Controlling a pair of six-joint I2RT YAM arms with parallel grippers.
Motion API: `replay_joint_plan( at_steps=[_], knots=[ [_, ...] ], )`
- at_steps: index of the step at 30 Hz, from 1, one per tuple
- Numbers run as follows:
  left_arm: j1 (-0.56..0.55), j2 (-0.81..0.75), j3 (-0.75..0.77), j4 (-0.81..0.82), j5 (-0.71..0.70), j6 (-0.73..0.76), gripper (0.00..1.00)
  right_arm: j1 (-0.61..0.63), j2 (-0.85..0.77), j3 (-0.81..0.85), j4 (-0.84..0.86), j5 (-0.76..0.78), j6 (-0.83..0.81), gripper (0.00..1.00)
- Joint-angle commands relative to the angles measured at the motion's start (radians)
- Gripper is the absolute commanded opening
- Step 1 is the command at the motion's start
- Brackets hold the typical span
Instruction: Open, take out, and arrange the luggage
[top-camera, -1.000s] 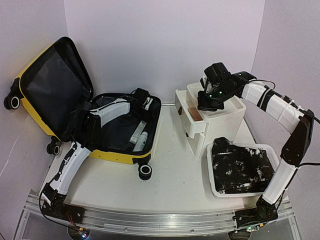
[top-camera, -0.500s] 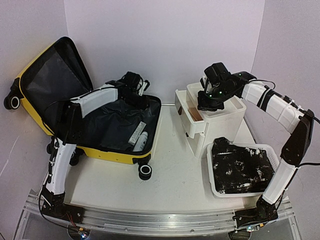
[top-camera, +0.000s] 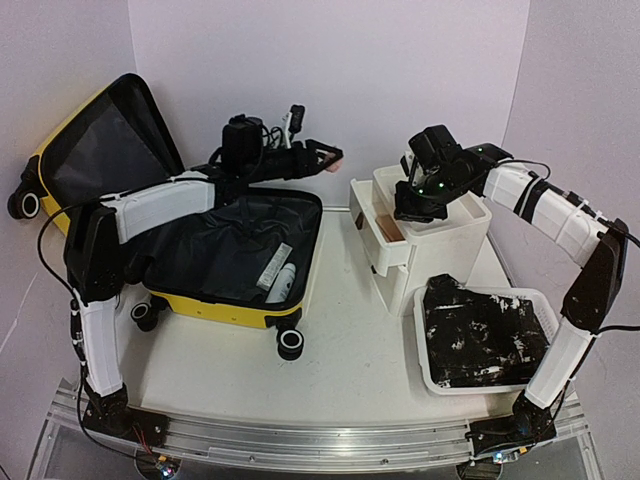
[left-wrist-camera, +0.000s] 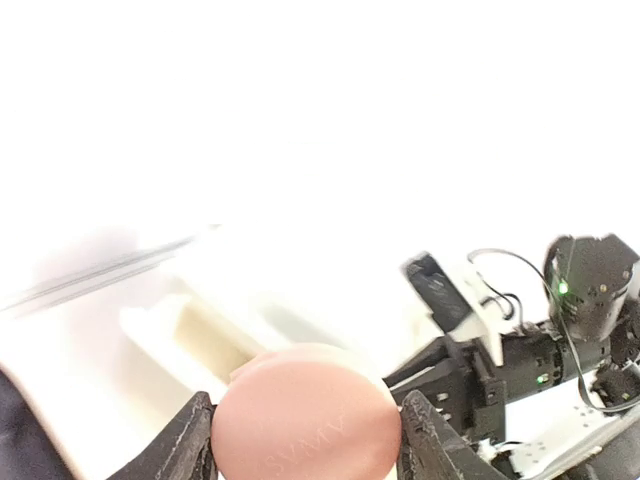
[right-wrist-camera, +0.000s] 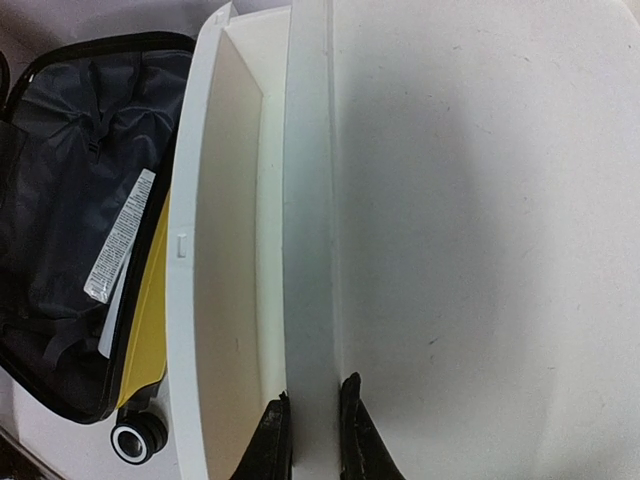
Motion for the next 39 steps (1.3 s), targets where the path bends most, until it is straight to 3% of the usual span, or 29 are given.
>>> replay_joint_plan(
  at_steps=[1,6,17,24,30,39],
  knots=[
    [-0.096,0.085,0.014,0.284,0.021,-0.087,0.38,0.008,-0.007,-0.015,0.081,-0.093,0.042,0.0],
    [-0.159,0.18,0.034,0.408,-0.017,0.007,0.38,0.007,-0.016,-0.017,0.082,-0.084,0.034,0.0],
    [-0.176,0.279,0.056,0.423,-0.078,0.121,0.39,0.007,-0.044,-0.029,0.081,-0.077,0.03,0.0],
    [-0.182,0.254,0.006,0.42,-0.117,0.18,0.6,0.007,-0.047,-0.03,0.082,-0.076,0.031,0.0],
    [-0.182,0.236,-0.014,0.405,-0.127,0.202,0.71,0.007,-0.044,-0.032,0.082,-0.079,0.034,0.0],
    [-0.182,0.111,-0.08,0.292,-0.17,0.248,0.76,0.007,-0.043,-0.033,0.082,-0.083,0.032,0.0]
  ],
)
